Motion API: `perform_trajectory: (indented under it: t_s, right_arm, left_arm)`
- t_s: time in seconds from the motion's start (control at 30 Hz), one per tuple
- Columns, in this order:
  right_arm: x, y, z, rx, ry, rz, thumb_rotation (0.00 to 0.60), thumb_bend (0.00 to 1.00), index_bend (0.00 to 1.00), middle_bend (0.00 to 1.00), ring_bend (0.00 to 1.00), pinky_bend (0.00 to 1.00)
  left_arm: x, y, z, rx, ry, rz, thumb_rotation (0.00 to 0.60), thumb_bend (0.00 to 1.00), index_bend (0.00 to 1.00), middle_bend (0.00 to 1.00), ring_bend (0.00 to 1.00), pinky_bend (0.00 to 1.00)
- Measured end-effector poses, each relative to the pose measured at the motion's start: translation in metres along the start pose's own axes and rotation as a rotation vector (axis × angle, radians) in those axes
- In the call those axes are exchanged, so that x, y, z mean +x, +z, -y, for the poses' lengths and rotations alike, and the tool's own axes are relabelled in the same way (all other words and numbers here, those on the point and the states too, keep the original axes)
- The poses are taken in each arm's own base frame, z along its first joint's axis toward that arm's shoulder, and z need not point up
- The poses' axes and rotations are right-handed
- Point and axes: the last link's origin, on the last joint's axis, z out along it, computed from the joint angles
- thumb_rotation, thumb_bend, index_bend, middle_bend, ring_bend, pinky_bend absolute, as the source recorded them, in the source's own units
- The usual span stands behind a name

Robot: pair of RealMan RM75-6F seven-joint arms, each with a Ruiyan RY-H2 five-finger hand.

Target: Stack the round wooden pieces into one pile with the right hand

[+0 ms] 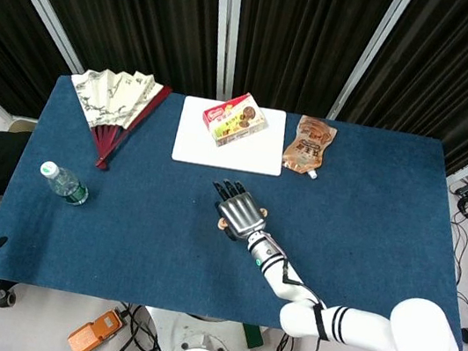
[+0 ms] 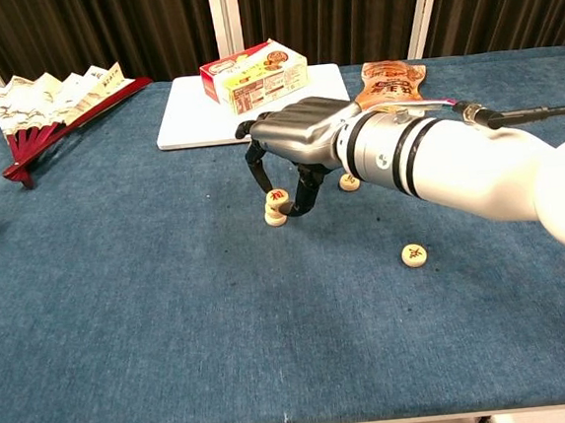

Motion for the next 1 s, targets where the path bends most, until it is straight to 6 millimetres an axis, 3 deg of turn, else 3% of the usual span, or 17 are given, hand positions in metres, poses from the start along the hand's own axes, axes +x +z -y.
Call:
perform_trajectory:
  t_s: [0.4,0.7,1.0]
  right_arm:
    - [-0.002,-0.001,0.001,0.007,-0.007,0.006,0.600,0.51,0.45,0.10,0.09,0.15]
    - [0.001,-0.007,-0.002,0.013,-0.015,-0.008,0.600,0.49,0.44,0.10,0.09,0.14]
    - [0.010,-0.021,-0.039,-0.079,-0.004,-0.034,0.600,0.42,0.44,0.10,0.09,0.15]
  left_arm:
    - [-0.001,0.002,0.000,0.000,-0.001,0.001,0.600,0.00,0.11,0.09,0.06,0.00]
    - [-0.001,0.003,0.000,-0.003,-0.004,0.000,0.600,0.00,0.11,0.09,0.06,0.00]
    - [-0.001,0.005,-0.001,-0.010,-0.006,-0.002,0.600,0.00,0.11,0.09,0.06,0.00]
